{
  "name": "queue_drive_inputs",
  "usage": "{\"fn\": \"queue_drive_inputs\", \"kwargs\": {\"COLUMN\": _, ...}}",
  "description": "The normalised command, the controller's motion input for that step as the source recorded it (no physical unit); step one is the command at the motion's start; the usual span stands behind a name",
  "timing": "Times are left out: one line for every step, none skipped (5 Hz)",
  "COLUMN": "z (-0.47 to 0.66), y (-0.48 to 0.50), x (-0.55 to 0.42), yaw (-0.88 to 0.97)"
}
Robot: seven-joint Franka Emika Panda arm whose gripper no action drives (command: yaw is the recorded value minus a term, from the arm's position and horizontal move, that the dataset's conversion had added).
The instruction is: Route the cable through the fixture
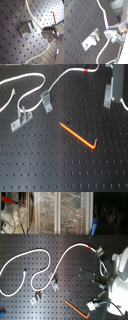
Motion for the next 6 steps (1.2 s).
{"fn": "queue_drive_inputs", "kwargs": {"z": 0.51, "y": -0.01, "x": -0.34, "yaw": 0.0}}
{"fn": "queue_drive_inputs", "kwargs": {"z": 0.38, "y": 0.063, "x": -0.271, "yaw": 0.25}}
{"fn": "queue_drive_inputs", "kwargs": {"z": 0.06, "y": 0.268, "x": -0.085, "yaw": 0.27}}
{"fn": "queue_drive_inputs", "kwargs": {"z": 0.11, "y": 0.347, "x": 0.192, "yaw": 0.17}}
{"fn": "queue_drive_inputs", "kwargs": {"z": 0.05, "y": 0.248, "x": 0.217, "yaw": 0.31}}
{"fn": "queue_drive_inputs", "kwargs": {"z": 0.5, "y": 0.007, "x": -0.018, "yaw": -0.05}}
